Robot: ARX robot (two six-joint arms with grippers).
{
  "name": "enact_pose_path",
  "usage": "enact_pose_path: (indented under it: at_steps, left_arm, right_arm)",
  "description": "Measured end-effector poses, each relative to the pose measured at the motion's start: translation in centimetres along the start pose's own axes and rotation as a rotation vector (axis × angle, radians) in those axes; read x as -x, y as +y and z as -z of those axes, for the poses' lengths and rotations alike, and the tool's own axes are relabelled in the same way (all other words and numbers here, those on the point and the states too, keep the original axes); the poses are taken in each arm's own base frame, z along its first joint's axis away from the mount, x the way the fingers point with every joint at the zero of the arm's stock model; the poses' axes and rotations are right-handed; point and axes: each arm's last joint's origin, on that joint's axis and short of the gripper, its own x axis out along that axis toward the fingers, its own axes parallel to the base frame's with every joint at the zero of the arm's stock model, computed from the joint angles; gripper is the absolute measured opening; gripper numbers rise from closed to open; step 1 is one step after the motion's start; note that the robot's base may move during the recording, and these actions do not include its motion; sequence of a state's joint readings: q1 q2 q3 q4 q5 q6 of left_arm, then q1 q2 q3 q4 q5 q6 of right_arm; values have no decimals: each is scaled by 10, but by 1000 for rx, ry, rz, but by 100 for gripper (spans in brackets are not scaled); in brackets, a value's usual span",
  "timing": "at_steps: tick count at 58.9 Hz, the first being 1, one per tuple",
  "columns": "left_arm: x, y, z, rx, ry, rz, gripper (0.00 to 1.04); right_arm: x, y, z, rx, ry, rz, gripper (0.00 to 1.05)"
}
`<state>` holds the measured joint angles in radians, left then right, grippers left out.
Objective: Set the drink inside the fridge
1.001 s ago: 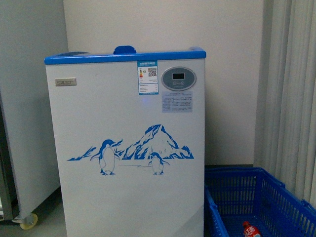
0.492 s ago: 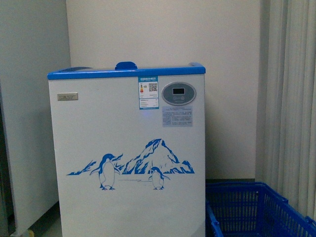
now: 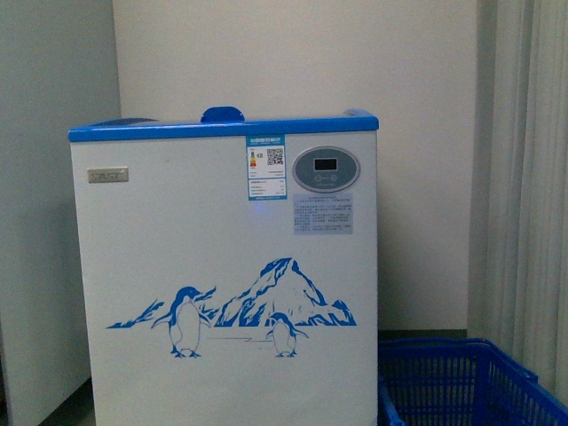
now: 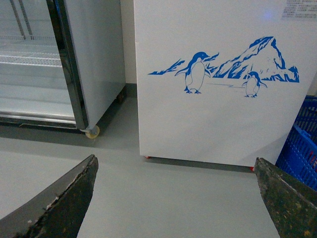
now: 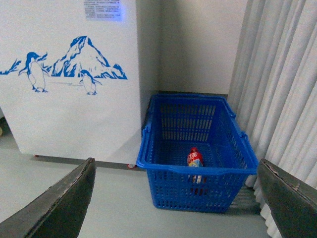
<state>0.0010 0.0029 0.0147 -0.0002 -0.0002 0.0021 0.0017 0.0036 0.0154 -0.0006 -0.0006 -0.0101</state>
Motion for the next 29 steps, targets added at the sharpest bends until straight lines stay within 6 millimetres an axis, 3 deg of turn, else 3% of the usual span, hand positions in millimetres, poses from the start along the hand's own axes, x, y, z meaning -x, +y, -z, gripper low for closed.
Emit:
enact_pose_path:
  at_steps: [29]
  left_arm:
    - [0,0,0,0,0,1,97]
  right_arm:
    - [0,0,0,0,0,0,97]
